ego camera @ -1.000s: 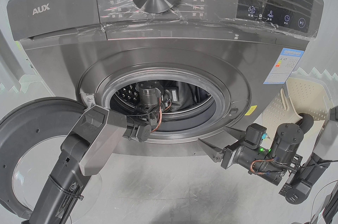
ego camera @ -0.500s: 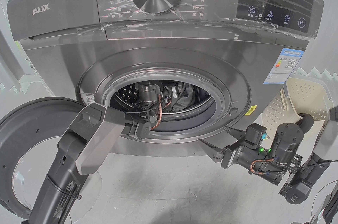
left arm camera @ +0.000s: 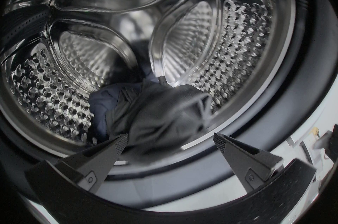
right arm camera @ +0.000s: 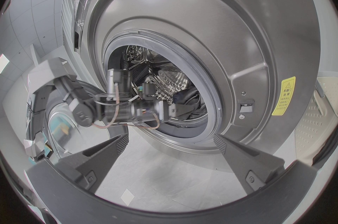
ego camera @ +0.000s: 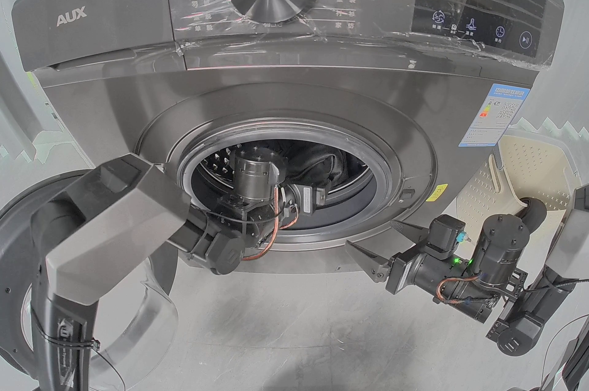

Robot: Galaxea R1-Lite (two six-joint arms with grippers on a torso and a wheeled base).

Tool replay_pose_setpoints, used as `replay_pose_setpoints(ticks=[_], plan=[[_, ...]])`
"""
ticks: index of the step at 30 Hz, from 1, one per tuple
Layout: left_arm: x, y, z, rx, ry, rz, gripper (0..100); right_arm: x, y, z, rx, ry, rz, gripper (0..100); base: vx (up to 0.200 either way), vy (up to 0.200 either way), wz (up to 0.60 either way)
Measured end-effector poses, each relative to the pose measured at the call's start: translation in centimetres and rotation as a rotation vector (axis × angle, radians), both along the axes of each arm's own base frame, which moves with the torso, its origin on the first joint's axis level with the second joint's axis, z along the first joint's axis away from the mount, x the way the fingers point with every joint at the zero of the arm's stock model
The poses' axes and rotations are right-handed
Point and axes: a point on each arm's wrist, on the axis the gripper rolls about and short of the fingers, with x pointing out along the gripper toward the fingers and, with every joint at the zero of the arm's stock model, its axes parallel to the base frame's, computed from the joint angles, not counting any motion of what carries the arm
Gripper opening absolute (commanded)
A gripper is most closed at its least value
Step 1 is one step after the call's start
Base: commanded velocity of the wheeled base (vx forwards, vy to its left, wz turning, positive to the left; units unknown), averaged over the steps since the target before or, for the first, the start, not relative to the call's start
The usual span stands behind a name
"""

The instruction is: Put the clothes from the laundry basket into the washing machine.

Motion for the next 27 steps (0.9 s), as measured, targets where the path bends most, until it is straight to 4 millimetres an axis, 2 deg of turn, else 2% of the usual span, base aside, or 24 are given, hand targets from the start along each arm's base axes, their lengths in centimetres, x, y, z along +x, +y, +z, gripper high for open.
replay_pose_setpoints(ticks=[5, 13, 20, 27], plan=[[-3.5, 1.1, 0.2, 0.044, 0.053, -0.056, 100, 0.0, 0.0, 0.0, -0.001, 0.001, -0.001, 100, 0.000, 0.000, 0.00], [-8.6, 2.2, 1.0, 0.050, 0.039, -0.134, 100, -0.5, -0.3, 0.1, -0.006, 0.005, 0.003, 100, 0.000, 0.000, 0.00], [-14.1, 3.3, 4.1, 0.009, -0.013, -0.205, 100, -1.9, -1.3, 0.8, -0.005, -0.003, 0.003, 100, 0.000, 0.000, 0.00], [-20.1, 6.7, 6.6, -0.033, -0.050, -0.260, 100, -4.2, -3.6, 2.0, 0.005, -0.024, -0.016, 100, 0.000, 0.000, 0.00]])
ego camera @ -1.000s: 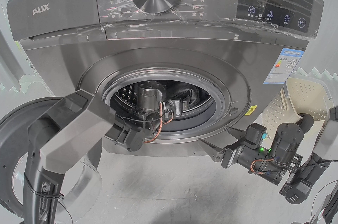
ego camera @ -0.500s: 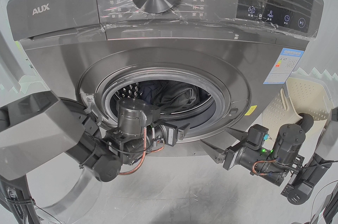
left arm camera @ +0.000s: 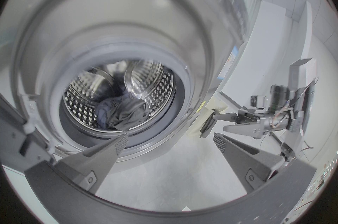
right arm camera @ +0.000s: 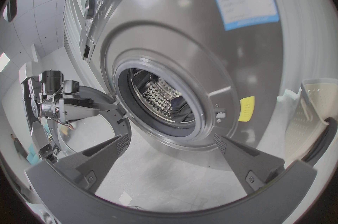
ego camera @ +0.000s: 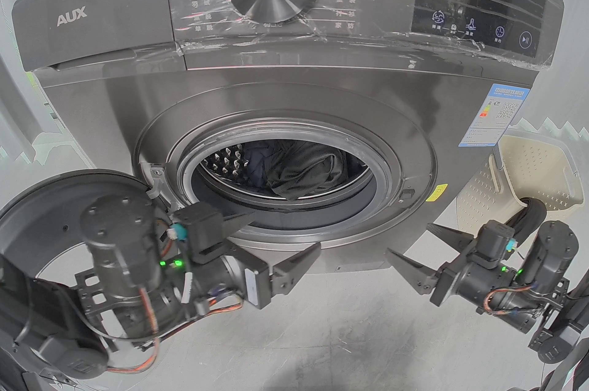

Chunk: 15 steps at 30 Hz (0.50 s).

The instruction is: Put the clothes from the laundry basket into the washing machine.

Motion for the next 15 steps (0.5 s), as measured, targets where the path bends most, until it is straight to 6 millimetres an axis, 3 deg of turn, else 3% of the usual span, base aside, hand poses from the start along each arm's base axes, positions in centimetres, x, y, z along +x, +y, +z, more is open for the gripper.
replay_pose_setpoints(ticks=[12, 15], plan=[[-6.8, 7.9, 2.6, -0.121, -0.114, 0.094, 100, -3.1, -4.9, 2.8, 0.042, -0.123, -0.123, 100, 0.000, 0.000, 0.00], [-7.9, 9.6, 2.5, -0.137, -0.139, 0.133, 100, -3.6, -5.7, 3.2, 0.047, -0.136, -0.154, 100, -0.200, -0.200, 0.00]])
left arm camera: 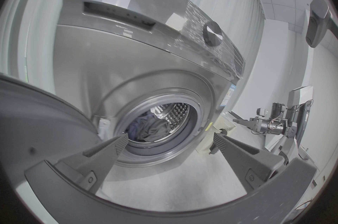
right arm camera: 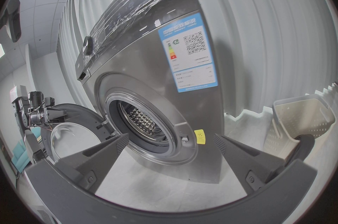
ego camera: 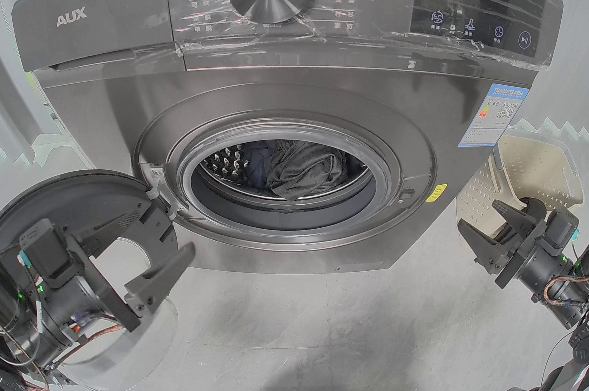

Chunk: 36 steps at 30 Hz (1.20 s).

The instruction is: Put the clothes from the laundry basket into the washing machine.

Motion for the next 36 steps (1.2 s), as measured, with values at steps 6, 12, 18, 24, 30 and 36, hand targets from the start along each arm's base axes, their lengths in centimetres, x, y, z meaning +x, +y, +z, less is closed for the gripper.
replay_pose_setpoints(ticks=[6, 12, 18, 24, 30, 36], plan=[[-1.1, 2.0, -0.3, -0.009, -0.029, 0.063, 100, -1.0, -1.1, 0.3, -0.009, 0.019, -0.032, 100, -0.200, -0.200, 0.00], [-1.7, 2.6, -0.7, -0.010, -0.030, 0.079, 100, -2.2, -2.2, 0.5, -0.027, 0.032, -0.063, 100, -0.100, -0.200, 0.00], [-2.2, 3.1, -0.8, -0.016, -0.038, 0.088, 100, -3.7, -3.7, 0.6, -0.063, 0.027, -0.135, 100, -0.100, 0.000, 0.00], [-2.4, 3.6, -0.8, -0.014, -0.054, 0.124, 100, -5.6, -5.2, 0.4, -0.081, 0.047, -0.211, 100, -0.200, 0.000, 0.00], [-2.5, 4.2, -1.6, -0.001, -0.034, 0.170, 100, -7.1, -6.1, 0.5, -0.062, 0.021, -0.271, 100, -0.067, 0.000, 0.00], [-2.5, 4.8, -2.1, -0.020, -0.004, 0.216, 100, -8.0, -6.6, 0.6, -0.048, -0.014, -0.307, 100, 0.000, -0.067, 0.00]])
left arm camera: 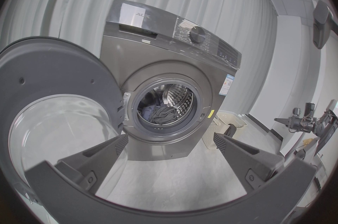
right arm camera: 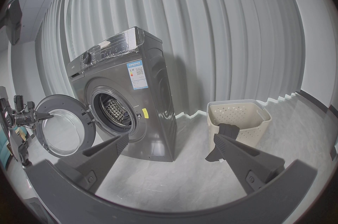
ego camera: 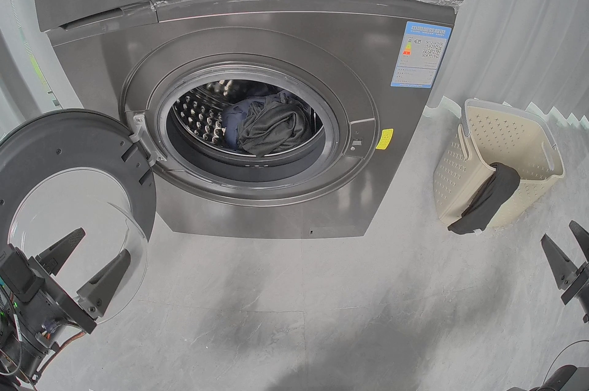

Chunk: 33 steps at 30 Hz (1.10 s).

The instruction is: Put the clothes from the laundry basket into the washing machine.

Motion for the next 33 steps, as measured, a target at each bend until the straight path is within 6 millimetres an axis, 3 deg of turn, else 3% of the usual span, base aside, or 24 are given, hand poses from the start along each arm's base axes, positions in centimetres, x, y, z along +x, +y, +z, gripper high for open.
replay_pose_setpoints(ticks=[7, 14, 22, 33], plan=[[0.1, 0.3, -0.1, -0.006, 0.005, 0.026, 100, -0.5, -0.2, 0.1, 0.003, -0.022, -0.011, 100, 0.000, -0.200, 0.00], [0.1, 0.4, -0.1, -0.023, 0.008, 0.035, 100, -0.6, -0.2, 1.3, 0.015, -0.073, -0.019, 100, 0.000, 0.000, 0.00], [0.1, 0.3, -0.1, -0.012, 0.008, 0.034, 100, -0.3, -0.2, 2.4, 0.020, -0.101, -0.015, 100, 0.000, -0.200, 0.00], [0.2, 0.3, -0.5, 0.010, 0.046, 0.034, 100, -0.2, -0.3, 2.5, 0.065, -0.094, -0.035, 100, 0.000, -0.018, 0.00]])
